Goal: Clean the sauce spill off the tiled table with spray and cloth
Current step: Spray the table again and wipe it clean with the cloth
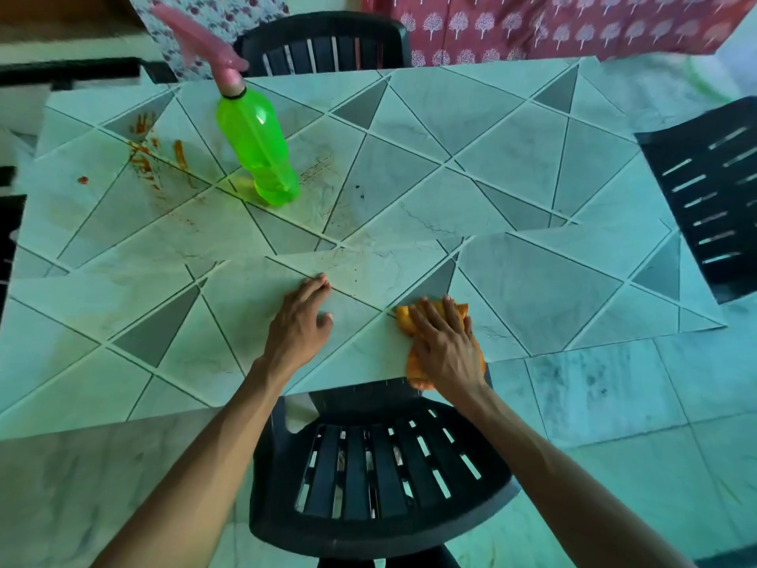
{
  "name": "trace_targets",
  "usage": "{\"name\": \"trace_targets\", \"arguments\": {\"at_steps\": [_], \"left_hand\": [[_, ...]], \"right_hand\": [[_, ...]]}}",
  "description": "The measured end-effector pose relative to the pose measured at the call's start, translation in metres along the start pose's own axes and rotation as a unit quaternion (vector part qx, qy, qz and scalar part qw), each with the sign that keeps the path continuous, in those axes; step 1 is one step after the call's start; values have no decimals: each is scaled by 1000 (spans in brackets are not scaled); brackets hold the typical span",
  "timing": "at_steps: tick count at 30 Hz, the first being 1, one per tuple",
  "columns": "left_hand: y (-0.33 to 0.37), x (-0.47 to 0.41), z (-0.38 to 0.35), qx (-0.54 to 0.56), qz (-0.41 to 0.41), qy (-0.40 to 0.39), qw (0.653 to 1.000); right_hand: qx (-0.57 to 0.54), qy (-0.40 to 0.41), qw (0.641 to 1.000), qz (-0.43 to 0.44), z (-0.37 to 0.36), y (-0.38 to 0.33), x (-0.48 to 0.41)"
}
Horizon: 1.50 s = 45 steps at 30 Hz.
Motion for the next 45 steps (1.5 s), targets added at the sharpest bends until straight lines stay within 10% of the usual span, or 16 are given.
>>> {"name": "trace_targets", "arguments": {"at_steps": [22,25,29,36,42,45], "left_hand": [[10,8,10,-20,-78,-66,995],[11,16,15,88,-88,-74,989],[-5,23,40,305,-7,-74,949],[-30,20,77,401,31,-129,907],[-32,3,84,409,36,-159,898],[-15,-5,86,424,29,-169,889]], "right_hand": [[-162,61,979,-107,20,-23,-15],[-485,85,853,-175,19,-23,-6],[-799,64,557,-219,3,-76,18],[-868,121,397,-273,-15,-155,35],[-857,54,429,-280,-12,-166,37],[-803,38,526,-277,-6,-149,40]]}}
Point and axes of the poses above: each hand's wrist, its own x-axis away from the middle knuckle, its own z-axis out of the back of the hand, y = z × x, the point moved 10 cm from there along -x, towards the middle knuckle, and after that the axes turned 8 degrees about -x, right-handed, at the moved point
